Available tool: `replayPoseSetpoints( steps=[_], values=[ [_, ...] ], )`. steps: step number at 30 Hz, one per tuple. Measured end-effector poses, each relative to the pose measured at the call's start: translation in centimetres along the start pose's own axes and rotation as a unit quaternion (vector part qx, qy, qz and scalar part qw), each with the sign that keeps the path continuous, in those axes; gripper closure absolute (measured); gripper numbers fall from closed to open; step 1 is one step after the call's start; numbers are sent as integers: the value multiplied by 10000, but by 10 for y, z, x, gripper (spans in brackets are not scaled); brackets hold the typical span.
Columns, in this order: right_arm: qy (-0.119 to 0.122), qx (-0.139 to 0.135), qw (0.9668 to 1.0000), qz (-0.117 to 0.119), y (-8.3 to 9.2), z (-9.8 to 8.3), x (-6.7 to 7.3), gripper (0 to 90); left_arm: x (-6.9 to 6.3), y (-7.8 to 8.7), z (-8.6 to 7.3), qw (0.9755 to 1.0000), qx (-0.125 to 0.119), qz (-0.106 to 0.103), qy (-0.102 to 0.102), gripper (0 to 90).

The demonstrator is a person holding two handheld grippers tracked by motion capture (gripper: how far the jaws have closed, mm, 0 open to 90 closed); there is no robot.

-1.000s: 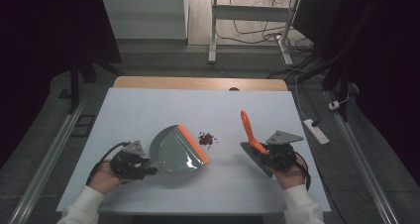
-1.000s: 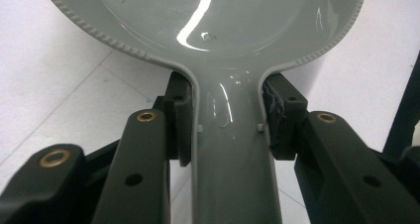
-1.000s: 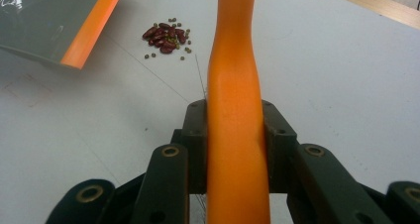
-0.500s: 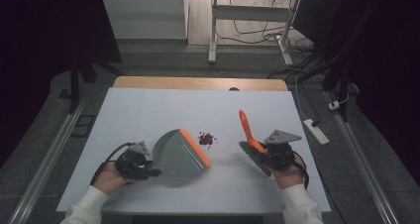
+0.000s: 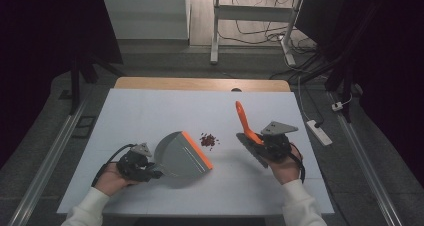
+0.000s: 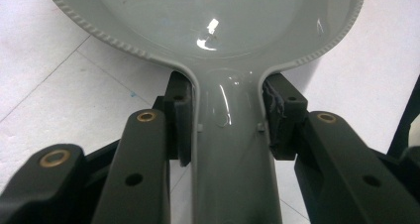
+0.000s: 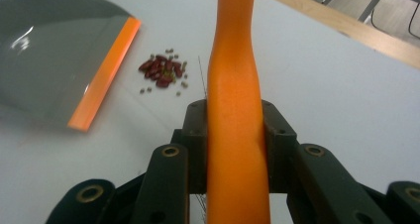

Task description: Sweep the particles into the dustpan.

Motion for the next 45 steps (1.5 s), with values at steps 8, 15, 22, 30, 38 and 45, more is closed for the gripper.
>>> replayPoseSetpoints(
  steps=[8,15,22,30,38,45],
  values=[
    [94,-63,9999,43,-18,28,4,702,1,-2,2,10000,-29,-93,-3,618],
    [63,-1,10000,39,-37,42,5,702,4,2,2,9999,-140,-85,20,617],
    [192,188,9996,-9,-64,50,7,702,3,0,2,9998,-84,-153,-32,617],
    [291,440,9986,32,-89,45,9,702,0,-3,3,9999,-27,-94,-37,617],
    [416,596,9974,7,-107,43,10,702,0,-2,6,9999,-87,-120,26,617],
    [507,678,9964,12,-122,48,13,702,0,-5,5,9999,-35,-132,12,617]
  ],
)
Point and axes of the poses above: each handheld gripper's, and its own axes: y roughly backward along the jaws, z roughly out of its top, x roughly to its left, the point moved 8 cm from there along -y, roughly forward along the jaws, and after that the axes turned 7 degrees about -y, right-handed, at the moved point
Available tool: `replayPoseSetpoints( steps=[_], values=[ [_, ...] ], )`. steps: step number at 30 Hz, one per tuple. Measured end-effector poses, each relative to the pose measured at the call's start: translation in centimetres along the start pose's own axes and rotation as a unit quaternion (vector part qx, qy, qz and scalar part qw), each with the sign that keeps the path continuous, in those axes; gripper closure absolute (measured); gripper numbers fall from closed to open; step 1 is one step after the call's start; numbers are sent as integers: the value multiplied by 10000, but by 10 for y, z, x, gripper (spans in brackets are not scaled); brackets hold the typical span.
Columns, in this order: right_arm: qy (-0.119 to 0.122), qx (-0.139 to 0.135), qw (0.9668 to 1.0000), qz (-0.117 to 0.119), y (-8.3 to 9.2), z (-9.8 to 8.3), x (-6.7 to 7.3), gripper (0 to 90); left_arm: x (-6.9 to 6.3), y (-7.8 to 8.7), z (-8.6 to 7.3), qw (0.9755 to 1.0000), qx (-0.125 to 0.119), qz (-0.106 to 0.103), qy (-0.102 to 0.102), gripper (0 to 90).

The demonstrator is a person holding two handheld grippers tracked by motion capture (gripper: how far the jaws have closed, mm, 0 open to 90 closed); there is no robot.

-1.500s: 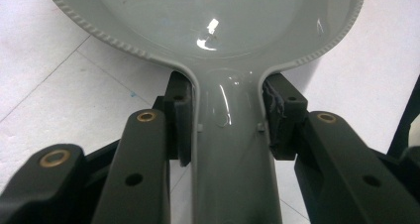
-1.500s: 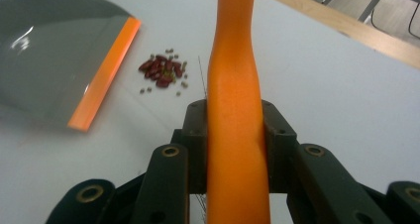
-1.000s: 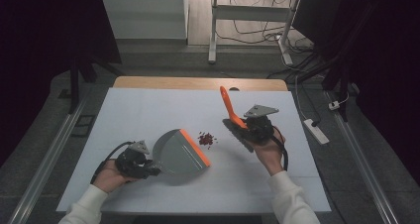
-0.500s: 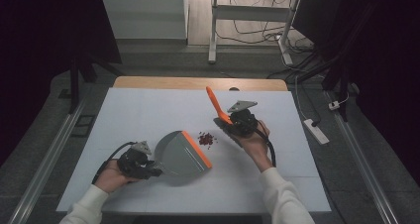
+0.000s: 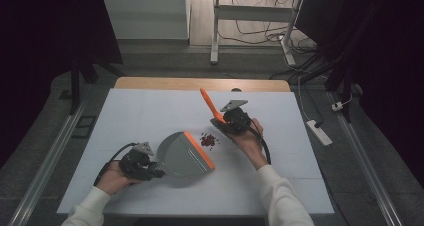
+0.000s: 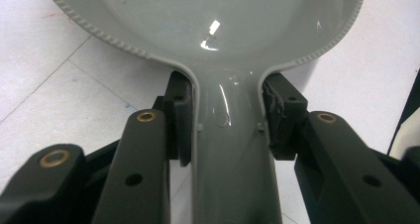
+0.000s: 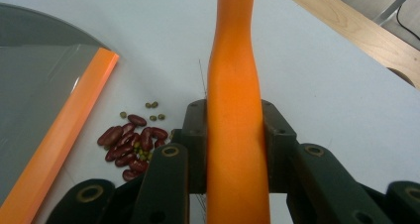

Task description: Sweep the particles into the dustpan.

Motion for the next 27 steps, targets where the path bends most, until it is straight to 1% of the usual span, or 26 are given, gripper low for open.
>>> replayPoseSetpoints(
  steps=[5,9,12,16,20,27],
  values=[
    [85,83,9999,-16,-11,2,6,702,1,-2,0,10000,53,-34,-6,618],
    [306,224,9993,-76,-18,2,13,703,2,-3,0,9999,91,-43,-16,617],
    [316,229,9992,-44,-20,3,16,703,2,-3,0,10000,61,-51,6,617],
    [298,233,9993,-7,-21,2,17,704,2,-3,-1,9999,79,-60,15,618],
    [241,221,9994,112,-24,1,21,704,2,-4,0,9999,96,-73,-4,618],
    [403,248,9987,197,-27,2,33,705,2,-4,0,9999,96,-75,-5,617]
  ],
)
Point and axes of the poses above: each handheld gripper's, and its own axes: y roughly backward along the jaws, z roughly out of its top, x roughly to its left, the point moved 8 cm from there along -y, roughly forward along the jaws, and after that the axes turned 7 degrees about -y, right-handed, at the moved point
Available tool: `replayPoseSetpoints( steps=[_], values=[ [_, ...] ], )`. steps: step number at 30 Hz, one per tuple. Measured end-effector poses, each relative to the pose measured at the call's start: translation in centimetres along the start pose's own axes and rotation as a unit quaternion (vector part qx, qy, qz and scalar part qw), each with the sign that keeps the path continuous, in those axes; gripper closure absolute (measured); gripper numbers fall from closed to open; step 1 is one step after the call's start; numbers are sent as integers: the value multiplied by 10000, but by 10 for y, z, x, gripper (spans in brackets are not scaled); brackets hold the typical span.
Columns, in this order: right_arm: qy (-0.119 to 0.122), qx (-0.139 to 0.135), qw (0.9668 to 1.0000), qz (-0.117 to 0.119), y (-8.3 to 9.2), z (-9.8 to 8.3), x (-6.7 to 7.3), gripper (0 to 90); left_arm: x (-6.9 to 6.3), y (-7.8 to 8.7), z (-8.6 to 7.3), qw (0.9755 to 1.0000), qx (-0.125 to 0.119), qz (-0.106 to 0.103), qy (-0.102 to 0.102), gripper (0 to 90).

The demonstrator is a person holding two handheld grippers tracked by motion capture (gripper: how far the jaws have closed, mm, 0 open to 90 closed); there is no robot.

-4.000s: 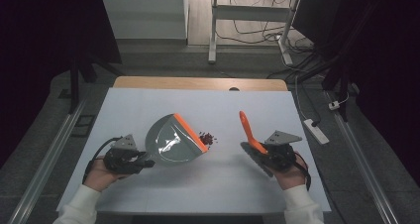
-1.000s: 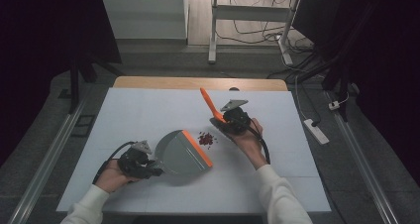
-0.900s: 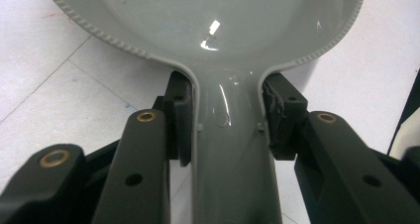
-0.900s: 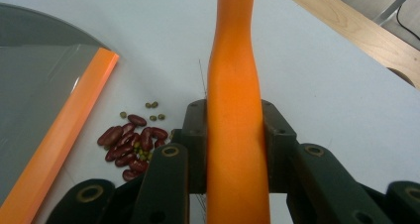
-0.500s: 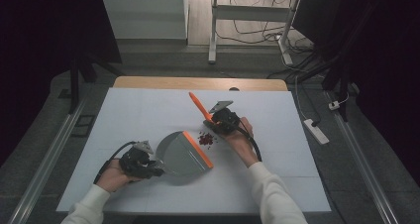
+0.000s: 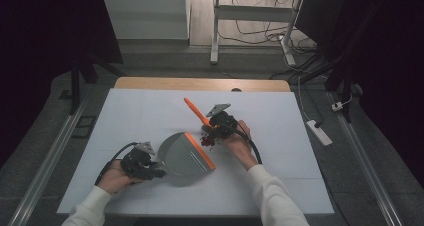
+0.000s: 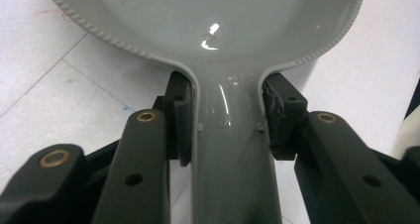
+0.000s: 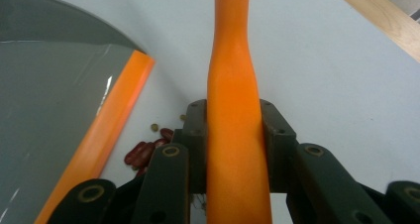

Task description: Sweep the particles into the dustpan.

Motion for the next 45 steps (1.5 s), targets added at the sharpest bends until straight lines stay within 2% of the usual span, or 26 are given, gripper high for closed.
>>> replayPoseSetpoints(
  steps=[9,12,18,25,31,36,40,42,43,45],
  values=[
    [118,22,9999,81,0,1,9,705,0,0,0,10000,8,-11,3,617],
    [99,6,9997,213,0,2,14,705,0,0,0,10000,8,-10,3,617],
    [235,58,9995,218,1,2,24,705,0,-1,2,10000,-9,-4,8,618],
    [194,36,9988,458,2,4,37,705,0,-2,3,10000,0,-2,-5,617],
    [253,31,9983,531,2,6,47,705,0,-2,2,10000,26,17,-27,617],
    [132,-65,9966,806,5,10,55,705,0,-2,2,10000,53,38,-60,617],
    [143,-120,9938,1093,8,14,68,705,0,-2,2,10000,53,42,-65,617],
    [110,-231,9918,1254,12,18,73,704,-1,-2,3,10000,38,49,-45,617],
    [74,-284,9920,1231,14,20,73,704,-1,-2,3,10000,38,53,-49,617],
    [23,-351,9945,989,19,23,67,705,-1,-2,3,10000,40,60,-55,617]
  ],
)
Point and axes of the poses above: each handheld gripper's, and its own axes: y roughly backward along the jaws, z roughly out of its top, x roughly to its left, the point moved 8 cm from there along -y, roughly forward along the jaws, and after that the axes turned 7 degrees about -y, right-handed, at the moved point
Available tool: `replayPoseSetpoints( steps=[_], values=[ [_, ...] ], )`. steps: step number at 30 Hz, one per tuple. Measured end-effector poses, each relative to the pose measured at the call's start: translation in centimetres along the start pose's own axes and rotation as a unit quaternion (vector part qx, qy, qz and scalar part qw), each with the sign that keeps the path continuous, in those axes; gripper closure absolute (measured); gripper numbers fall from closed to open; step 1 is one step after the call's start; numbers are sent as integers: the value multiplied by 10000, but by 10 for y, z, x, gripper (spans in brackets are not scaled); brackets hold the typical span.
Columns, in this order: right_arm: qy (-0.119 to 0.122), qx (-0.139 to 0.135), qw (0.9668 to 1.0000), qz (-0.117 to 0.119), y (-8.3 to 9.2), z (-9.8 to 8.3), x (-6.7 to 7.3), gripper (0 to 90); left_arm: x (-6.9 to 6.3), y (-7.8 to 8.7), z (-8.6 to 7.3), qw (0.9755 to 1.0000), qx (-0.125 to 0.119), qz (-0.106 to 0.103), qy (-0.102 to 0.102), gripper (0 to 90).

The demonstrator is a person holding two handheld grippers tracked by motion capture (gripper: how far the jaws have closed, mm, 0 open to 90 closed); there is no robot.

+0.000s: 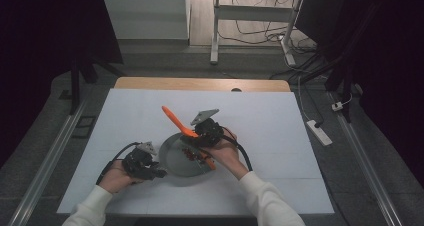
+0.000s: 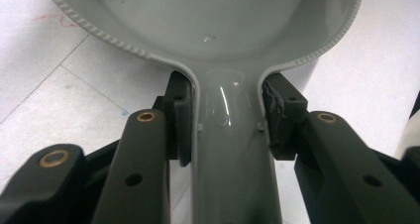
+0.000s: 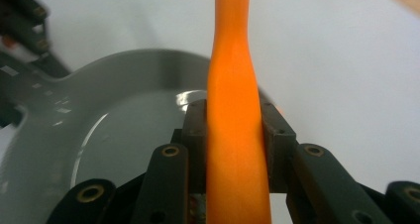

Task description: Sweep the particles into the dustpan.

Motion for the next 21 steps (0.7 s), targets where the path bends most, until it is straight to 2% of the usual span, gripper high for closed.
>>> replayPoseSetpoints(
  steps=[5,7,9,11,15,17,21],
  values=[
    [-273,-188,9990,-295,15,2,-21,705,0,0,0,10000,-5,8,6,617],
    [-321,-196,9983,-439,19,0,-30,705,0,0,0,10000,-3,14,3,617],
    [-399,-201,9978,-487,21,-2,-36,704,0,-1,0,10000,-5,24,-1,617],
    [-490,-179,9973,-525,21,-5,-41,704,0,-1,0,10000,-3,25,-2,617],
    [-494,-58,9969,-606,18,-11,-48,704,0,-1,0,10000,-4,42,-18,617],
    [-539,32,9965,-633,15,-14,-49,704,-1,-1,0,10000,-4,46,-16,617],
    [-466,197,9966,-654,10,-21,-48,704,-1,0,0,10000,1,43,-24,617]
  ],
)
Point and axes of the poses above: each handheld gripper's, and its own axes: y roughly backward along the jaws, z roughly out of its top, x roughly to its left, the point moved 8 cm from there along -y, roughly forward along the jaws, and after that the axes turned 7 degrees about -y, right-handed, at the moved point
